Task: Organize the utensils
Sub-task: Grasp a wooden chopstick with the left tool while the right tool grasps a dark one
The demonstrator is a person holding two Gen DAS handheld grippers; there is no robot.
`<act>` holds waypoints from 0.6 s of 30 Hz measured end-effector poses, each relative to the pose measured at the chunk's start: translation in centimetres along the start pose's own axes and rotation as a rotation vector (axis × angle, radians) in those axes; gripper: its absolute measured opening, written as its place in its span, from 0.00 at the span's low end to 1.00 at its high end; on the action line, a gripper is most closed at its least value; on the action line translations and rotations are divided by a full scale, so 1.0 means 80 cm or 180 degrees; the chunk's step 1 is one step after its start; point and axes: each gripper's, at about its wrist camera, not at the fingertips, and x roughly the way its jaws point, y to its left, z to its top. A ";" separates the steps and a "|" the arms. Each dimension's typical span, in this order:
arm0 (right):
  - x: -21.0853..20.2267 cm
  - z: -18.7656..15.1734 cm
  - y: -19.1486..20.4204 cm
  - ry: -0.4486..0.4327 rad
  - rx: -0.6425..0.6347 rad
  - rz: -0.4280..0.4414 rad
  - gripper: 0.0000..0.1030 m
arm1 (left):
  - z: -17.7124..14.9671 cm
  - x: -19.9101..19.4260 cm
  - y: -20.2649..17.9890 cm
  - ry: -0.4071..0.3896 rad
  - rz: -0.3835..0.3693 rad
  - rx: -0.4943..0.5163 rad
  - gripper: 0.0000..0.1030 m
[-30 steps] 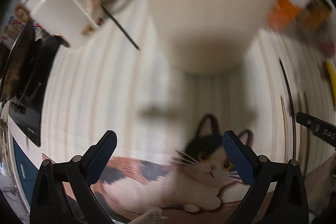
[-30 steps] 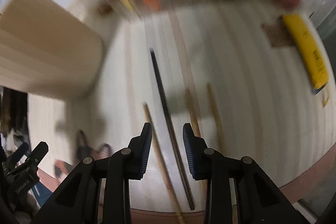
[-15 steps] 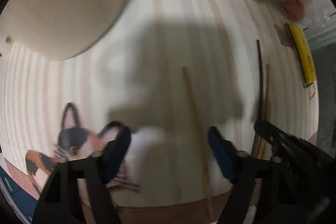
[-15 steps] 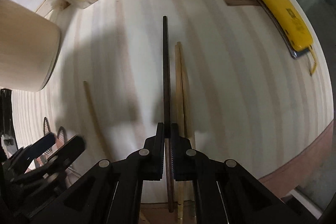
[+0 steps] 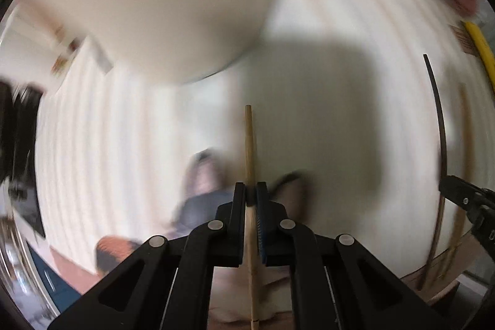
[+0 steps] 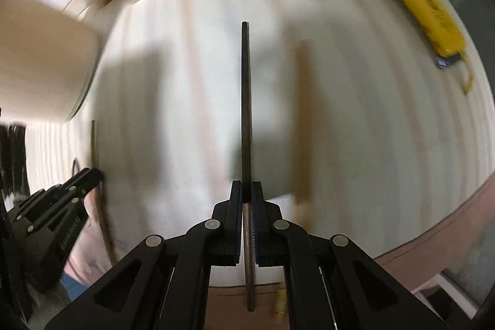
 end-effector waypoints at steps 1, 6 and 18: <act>0.002 -0.003 0.012 0.0027 -0.0068 0.0039 0.05 | -0.004 0.001 0.015 0.0007 0.0031 -0.0055 0.04; 0.016 -0.024 0.070 0.0226 -0.0444 0.0205 0.05 | -0.028 0.017 0.096 0.0130 0.0070 -0.0507 0.04; 0.027 0.012 0.120 0.0248 -0.0700 -0.0242 0.11 | -0.050 0.030 0.153 0.0230 -0.0379 -0.0747 0.07</act>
